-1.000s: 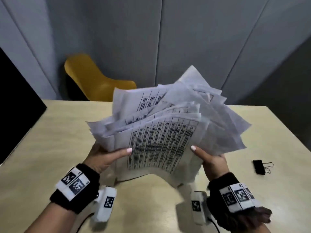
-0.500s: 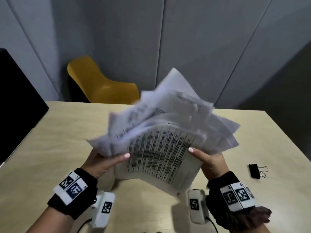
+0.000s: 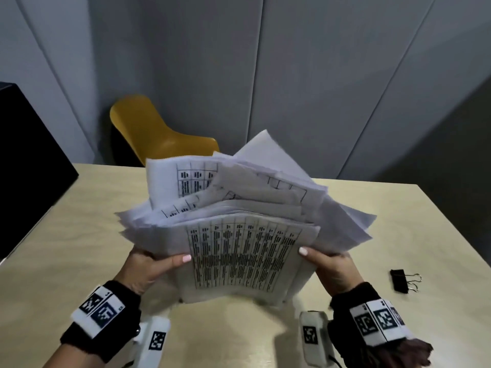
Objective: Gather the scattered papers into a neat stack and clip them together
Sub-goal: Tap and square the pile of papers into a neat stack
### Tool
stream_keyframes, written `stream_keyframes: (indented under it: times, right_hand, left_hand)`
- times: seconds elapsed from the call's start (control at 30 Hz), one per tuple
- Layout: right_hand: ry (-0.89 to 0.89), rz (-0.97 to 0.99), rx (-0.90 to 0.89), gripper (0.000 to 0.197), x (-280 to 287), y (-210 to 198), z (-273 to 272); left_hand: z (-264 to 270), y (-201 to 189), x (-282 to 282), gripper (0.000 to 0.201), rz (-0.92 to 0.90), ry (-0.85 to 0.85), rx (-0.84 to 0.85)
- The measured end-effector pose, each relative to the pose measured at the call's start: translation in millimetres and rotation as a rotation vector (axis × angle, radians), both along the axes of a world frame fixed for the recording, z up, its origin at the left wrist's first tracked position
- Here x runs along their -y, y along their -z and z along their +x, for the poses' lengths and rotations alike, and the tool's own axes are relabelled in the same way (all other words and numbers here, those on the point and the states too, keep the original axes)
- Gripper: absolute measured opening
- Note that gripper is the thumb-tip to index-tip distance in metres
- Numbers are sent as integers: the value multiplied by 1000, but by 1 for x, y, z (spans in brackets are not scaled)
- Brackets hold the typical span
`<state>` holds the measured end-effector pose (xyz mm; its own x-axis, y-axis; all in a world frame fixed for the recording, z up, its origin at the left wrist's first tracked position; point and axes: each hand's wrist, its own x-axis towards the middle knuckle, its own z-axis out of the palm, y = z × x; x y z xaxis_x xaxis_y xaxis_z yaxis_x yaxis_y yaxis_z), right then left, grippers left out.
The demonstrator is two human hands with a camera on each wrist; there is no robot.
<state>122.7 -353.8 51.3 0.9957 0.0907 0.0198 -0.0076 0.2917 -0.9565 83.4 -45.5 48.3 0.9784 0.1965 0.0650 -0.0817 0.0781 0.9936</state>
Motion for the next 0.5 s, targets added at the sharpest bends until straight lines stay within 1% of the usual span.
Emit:
stream_keyframes:
  times: [0.03, 0.07, 0.13, 0.17, 0.23, 0.3, 0.4, 0.43, 0.5]
  right_hand:
    - [12, 27, -19, 69, 1, 2, -1]
    - [18, 57, -37, 70, -1, 3, -1]
    - [-3, 79, -41, 70, -6, 1, -2]
    - [-32, 76, -27, 69, -9, -1, -1]
    - [-102, 70, 0, 66, -11, -4, -2]
    - [-172, 95, 25, 64, -6, -5, -4]
    - [-253, 226, 18, 61, 8, -3, -9]
    - [-261, 279, 4, 56, 11, -3, -8]
    - [-259, 404, -30, 44, 12, -10, -7]
  left_hand:
    - [-1, -1, 0, 74, -15, 30, 12]
    - [-1, -2, 0, 78, -22, 53, 25]
    - [2, 0, 2, 92, -11, 41, 14]
    - [3, 1, 3, 93, -4, 24, -1]
    - [6, 4, -2, 86, -9, -10, -35]
    - [5, 7, -9, 82, -10, 4, -54]
    - [3, 6, -15, 101, 25, 83, -44]
    - [4, 5, -14, 103, 30, 88, -45]
    - [6, 3, -13, 98, 39, 98, -40]
